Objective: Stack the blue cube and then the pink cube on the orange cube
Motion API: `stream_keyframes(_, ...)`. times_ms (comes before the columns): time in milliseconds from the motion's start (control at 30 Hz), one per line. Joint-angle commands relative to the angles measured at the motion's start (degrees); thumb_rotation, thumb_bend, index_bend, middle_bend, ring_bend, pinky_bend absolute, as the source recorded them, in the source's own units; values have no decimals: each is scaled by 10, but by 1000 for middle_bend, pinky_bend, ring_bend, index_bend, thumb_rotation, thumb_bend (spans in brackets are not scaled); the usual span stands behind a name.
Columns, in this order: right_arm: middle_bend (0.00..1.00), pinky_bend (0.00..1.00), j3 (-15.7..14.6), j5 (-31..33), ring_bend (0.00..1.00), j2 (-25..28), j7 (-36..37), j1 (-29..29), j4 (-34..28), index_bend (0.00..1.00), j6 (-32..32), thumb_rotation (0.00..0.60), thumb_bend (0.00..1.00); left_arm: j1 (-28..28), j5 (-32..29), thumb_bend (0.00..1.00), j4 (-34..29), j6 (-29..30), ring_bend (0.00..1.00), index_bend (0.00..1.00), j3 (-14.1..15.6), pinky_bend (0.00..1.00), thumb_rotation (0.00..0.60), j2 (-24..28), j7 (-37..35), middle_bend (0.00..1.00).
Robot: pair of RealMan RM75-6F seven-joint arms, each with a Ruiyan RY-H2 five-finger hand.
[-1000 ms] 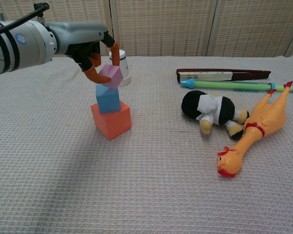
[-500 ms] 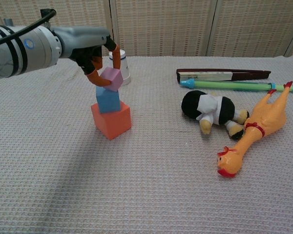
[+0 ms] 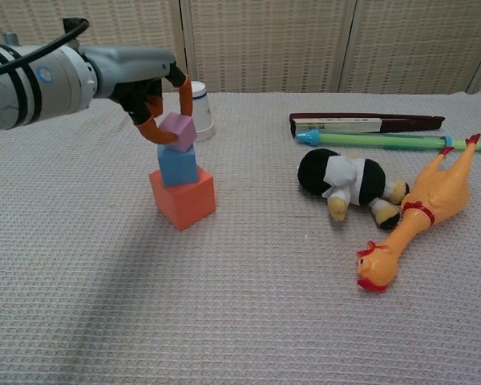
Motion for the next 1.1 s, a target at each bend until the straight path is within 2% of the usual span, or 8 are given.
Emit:
stream_keyframes(33, 0, 0, 0, 1, 0, 0, -1, 0, -1, 0, -1, 600, 115, -1, -1, 317, -2, 1, 1000, 396, 2, 1000, 600, 1, 1, 1000)
stream_keyframes(500, 0, 0, 0, 1, 0, 1, -3, -1, -2, 0, -1, 600, 116, -7, -6, 316, -11, 11, 1000, 306, 7, 1000, 600, 0, 7, 1000)
stream_keyframes(833, 0, 0, -1, -1, 0, 2, -4, -2, -2, 0, 0, 600, 116, 1, 24, 317, -46, 34, 1000, 269, 21, 1000, 600, 12, 11, 1000)
stream_keyframes(1000, 0, 0, -2, -4, 0, 5, 0, -5, -2, 0, 7, 600, 116, 53, 110, 318, -101, 81, 1000, 229, 62, 1000, 600, 51, -17, 1000)
stream_keyframes(1100, 0, 0, -1, -4, 0, 7, 3, -8, -1, 0, 14, 600, 115, 125, 214, 317, -126, 131, 986, 191, 116, 1000, 600, 83, -86, 978)
